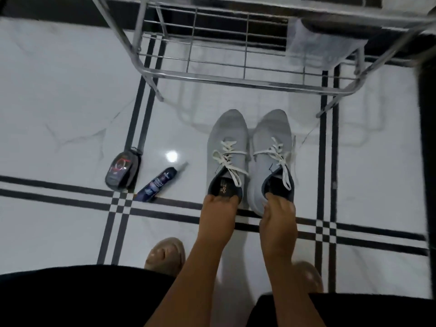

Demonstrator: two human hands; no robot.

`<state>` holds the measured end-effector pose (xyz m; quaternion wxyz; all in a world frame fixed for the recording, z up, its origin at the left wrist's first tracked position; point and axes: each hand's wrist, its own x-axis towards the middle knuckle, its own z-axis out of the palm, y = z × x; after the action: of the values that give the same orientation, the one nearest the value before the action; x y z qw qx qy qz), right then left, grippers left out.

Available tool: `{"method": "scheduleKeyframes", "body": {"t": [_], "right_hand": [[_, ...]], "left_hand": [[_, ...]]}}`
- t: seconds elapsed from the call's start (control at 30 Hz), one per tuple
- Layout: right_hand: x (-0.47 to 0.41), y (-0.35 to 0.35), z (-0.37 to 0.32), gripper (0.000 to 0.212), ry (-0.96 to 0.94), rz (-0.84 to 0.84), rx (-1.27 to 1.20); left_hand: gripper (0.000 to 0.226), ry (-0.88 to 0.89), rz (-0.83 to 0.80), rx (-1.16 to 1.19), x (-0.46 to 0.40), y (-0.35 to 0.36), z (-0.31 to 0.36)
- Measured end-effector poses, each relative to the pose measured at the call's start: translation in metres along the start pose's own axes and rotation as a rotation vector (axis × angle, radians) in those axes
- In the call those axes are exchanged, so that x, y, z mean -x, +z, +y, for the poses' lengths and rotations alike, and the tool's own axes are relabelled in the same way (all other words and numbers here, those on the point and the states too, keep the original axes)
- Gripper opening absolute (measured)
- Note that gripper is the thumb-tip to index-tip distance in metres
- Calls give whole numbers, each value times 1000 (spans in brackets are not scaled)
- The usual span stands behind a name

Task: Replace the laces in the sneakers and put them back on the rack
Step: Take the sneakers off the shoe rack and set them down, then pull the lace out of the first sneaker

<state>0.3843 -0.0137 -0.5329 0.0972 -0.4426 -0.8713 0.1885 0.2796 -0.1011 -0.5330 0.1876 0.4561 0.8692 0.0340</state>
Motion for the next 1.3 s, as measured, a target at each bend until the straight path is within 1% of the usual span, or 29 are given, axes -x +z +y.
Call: {"method": "scheduleKeyframes", "body": {"t": [0.07, 0.13, 0.3, 0.43, 0.5, 0.53, 0.6, 0.67, 0.73, 0.77, 0.83, 0.9, 0.97, 1.0, 1.03, 1.07, 1.1, 1.17, 1.2, 1.3], "right_hand": [[0, 1, 2, 38, -17, 36, 2], [5, -2, 3, 40, -28, 20, 4], [28, -27, -4, 34, 26, -184, 39], [56, -37, -15, 38, 91, -289, 88], [73, -38, -16, 33, 105, -342, 93], [81, -39, -14, 28, 106, -367, 102], [96, -45, -12, 22, 107, -417, 113], [103, -49, -7, 27, 142, -479, 107], [105, -51, 0, 32, 205, -585, 115], [105, -53, 4, 34, 227, -660, 140], [105, -56, 10, 34, 252, -734, 208], [100, -62, 6, 30, 261, -705, 265], [90, -64, -6, 29, 211, -531, 249], [83, -64, -14, 30, 171, -454, 190], [75, -60, -22, 32, 130, -439, 97], [68, -54, -28, 36, 84, -485, -13], [63, -49, -34, 39, 37, -569, -97], [62, -39, -38, 43, 5, -739, -117], [63, -35, -36, 41, 4, -762, -84], [66, -25, -27, 16, -25, -732, -16]], "left_hand": [[40, -7, 68, 3, -3, 6, -1], [36, -19, 55, 23, 1, 1, 1], [28, -21, -27, -44, 34, -28, 11], [22, -100, -74, 37, 74, -16, 26], [22, -132, -102, 87, 100, -4, 32], [22, -134, -137, 112, 112, 2, 35], [23, -115, -263, 131, 132, 11, 38], [28, -121, -429, 134, 141, 15, 41], [31, -182, -570, 172, 141, 13, 43], [30, -225, -615, 207, 140, 12, 44], [30, -301, -651, 266, 136, 10, 45], [36, -368, -628, 316, 132, 9, 43], [40, -436, -569, 371, 126, 10, 37], [40, -476, -538, 400, 123, 11, 32], [39, -519, -497, 425, 120, 12, 28], [38, -576, -447, 470, 119, 12, 23], [38, -639, -387, 534, 118, 11, 20], [35, -706, -270, 602, 118, 12, 15], [33, -705, -232, 612, 118, 11, 15], [33, -658, -192, 643, 116, 14, 15]]}}
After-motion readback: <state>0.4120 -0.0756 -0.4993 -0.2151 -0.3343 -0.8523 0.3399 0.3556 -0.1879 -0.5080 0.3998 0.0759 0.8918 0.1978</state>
